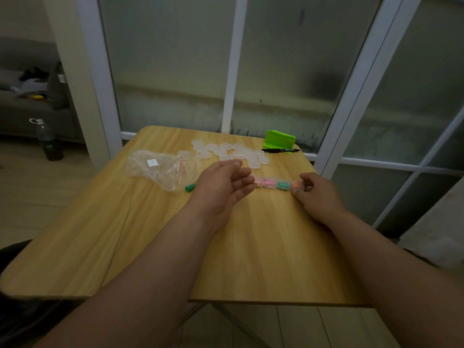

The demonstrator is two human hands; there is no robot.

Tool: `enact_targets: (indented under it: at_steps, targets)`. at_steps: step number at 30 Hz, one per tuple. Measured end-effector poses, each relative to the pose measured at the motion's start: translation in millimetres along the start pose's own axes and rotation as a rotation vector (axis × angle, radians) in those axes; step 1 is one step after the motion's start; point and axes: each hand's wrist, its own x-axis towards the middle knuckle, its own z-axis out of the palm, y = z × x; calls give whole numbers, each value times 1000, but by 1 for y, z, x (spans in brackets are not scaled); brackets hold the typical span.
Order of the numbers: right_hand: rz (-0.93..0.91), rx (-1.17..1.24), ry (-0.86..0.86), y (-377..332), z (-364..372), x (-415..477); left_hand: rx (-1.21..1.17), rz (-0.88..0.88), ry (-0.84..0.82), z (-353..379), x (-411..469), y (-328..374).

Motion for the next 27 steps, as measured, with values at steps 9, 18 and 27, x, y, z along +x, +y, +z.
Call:
enact_targets:
  at_steps: [9, 18, 27]
  targets:
    - [-26, 73, 82, -30, -6, -24, 81, 144, 87, -30, -7, 26]
    - [-220, -73, -34, -94, 20, -8, 3, 157, 162, -58, -4, 47]
    - [-73, -271, -43, -104, 51, 60, -126, 131, 193, -65, 9, 57]
